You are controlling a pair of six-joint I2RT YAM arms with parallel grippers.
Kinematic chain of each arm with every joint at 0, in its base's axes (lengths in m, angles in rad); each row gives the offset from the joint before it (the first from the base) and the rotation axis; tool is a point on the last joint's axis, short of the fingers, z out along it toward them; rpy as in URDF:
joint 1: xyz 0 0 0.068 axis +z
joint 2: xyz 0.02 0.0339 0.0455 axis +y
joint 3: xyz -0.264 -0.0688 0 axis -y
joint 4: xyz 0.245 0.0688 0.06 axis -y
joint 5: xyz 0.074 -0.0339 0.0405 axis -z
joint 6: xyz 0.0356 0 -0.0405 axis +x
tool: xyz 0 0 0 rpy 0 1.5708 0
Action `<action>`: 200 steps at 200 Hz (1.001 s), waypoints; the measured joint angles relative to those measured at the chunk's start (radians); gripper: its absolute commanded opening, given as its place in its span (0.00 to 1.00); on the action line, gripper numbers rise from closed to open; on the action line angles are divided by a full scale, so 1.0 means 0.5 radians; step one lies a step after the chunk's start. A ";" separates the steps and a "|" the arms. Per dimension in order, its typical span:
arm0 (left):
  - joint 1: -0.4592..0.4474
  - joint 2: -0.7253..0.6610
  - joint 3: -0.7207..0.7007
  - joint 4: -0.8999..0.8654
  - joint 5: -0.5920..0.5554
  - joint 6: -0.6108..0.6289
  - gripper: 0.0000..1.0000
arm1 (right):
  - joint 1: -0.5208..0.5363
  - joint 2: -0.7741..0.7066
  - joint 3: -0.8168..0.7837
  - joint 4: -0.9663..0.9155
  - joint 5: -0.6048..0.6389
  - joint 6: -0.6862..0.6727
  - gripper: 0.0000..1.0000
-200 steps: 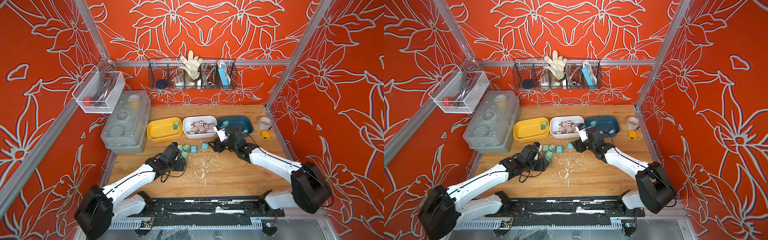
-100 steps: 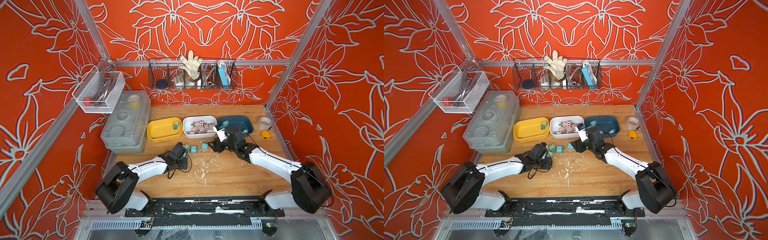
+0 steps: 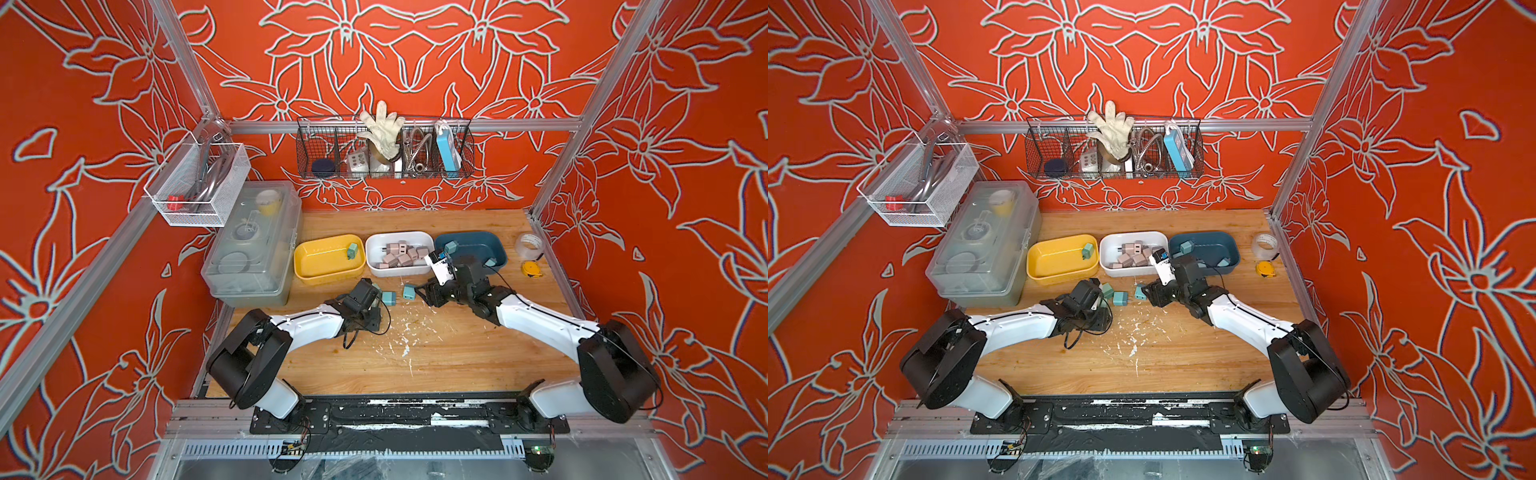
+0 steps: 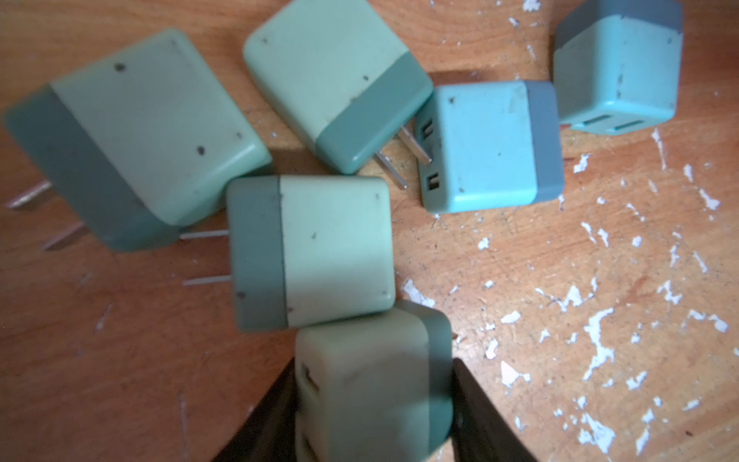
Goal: Place the plugs by color into the storage box
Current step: Pick up the plug from the center of the board.
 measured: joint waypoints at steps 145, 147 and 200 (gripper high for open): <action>-0.001 -0.204 -0.114 -0.108 0.058 -0.014 0.39 | 0.000 0.002 0.004 -0.038 -0.036 -0.001 0.63; -0.001 -0.210 -0.114 -0.112 0.058 -0.014 0.39 | 0.000 0.002 0.004 -0.038 -0.036 -0.001 0.63; -0.001 -0.564 -0.113 -0.242 0.079 -0.062 0.39 | 0.000 0.002 0.015 -0.043 -0.040 0.005 0.63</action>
